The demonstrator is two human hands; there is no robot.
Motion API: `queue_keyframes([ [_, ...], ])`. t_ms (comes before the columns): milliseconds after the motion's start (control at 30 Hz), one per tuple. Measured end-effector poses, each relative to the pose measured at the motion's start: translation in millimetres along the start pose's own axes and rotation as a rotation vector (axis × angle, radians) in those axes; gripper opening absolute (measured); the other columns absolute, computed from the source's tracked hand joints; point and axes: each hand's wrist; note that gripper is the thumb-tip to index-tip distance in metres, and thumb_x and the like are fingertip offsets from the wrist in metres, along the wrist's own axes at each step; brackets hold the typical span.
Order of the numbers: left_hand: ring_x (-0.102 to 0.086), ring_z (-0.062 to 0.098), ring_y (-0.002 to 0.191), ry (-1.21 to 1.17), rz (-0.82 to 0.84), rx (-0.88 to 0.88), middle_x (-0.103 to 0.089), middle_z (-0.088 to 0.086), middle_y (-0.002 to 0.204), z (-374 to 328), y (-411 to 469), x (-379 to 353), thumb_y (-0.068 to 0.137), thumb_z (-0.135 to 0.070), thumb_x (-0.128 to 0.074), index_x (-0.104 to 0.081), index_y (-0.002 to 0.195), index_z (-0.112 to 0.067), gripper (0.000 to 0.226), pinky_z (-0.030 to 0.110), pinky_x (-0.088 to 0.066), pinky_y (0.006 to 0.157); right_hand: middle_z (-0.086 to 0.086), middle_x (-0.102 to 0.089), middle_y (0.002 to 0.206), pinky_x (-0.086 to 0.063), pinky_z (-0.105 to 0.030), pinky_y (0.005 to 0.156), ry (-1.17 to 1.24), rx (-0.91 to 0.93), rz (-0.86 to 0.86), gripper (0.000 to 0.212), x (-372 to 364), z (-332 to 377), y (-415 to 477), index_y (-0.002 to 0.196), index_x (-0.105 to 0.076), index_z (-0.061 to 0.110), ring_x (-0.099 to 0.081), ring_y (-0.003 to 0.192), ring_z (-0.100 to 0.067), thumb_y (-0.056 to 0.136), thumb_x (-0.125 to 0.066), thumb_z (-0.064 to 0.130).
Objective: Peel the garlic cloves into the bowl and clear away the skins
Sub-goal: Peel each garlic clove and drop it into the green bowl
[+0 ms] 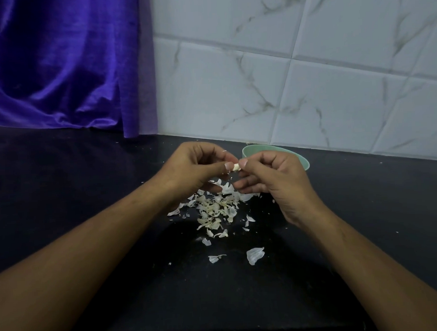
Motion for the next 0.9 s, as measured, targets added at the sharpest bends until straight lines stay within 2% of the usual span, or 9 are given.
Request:
queue_keyframes([
  [200,-0.068,0.018,0.079,0.084,0.001,-0.038,-0.072,0.011,0.084,0.1,-0.1,3.0,0.093,-0.006,-0.075,-0.077,0.101,-0.005,0.008,0.031,-0.063,0.066,-0.019,-0.075,0.082,-0.064,-0.032,0.066,-0.035,-0.026,0.017,0.013,1.5,-2.2,0.5,0.090,-0.075,-0.002,-0.077,0.072,-0.028,0.098,-0.065,0.001],
  [567,-0.070,0.022,0.080,0.107,-0.043,-0.078,-0.075,0.015,0.086,4.0,2.3,1.7,0.094,-0.010,-0.075,-0.079,0.097,-0.012,0.006,0.046,-0.064,0.073,-0.018,-0.075,0.083,-0.065,-0.036,0.072,0.036,-0.037,0.013,0.010,-0.2,-1.6,-0.7,0.088,-0.075,0.001,-0.076,0.074,-0.028,0.095,-0.070,0.006],
  [733,-0.070,0.014,0.078,-0.032,-0.046,-0.021,-0.075,0.010,0.087,2.7,0.3,-1.6,0.093,-0.007,-0.074,-0.078,0.103,-0.005,0.010,0.031,-0.064,0.066,-0.016,-0.074,0.084,-0.065,-0.036,0.073,0.165,-0.083,0.018,0.009,0.1,-0.7,-0.5,0.088,-0.075,0.003,-0.077,0.074,-0.025,0.094,-0.069,0.003],
  [900,-0.072,0.013,0.079,-0.066,-0.033,-0.010,-0.076,0.007,0.085,1.6,-0.8,-3.0,0.093,-0.009,-0.073,-0.078,0.101,-0.007,0.009,0.030,-0.064,0.066,-0.018,-0.074,0.083,-0.065,-0.037,0.073,0.199,-0.082,-0.002,0.009,-0.6,-0.7,0.2,0.087,-0.075,0.004,-0.076,0.071,-0.025,0.093,-0.069,0.001],
])
Point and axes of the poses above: each hand's wrist, its own y-axis towards the middle knuckle, its own x-axis out of the back of the hand, z = x × y
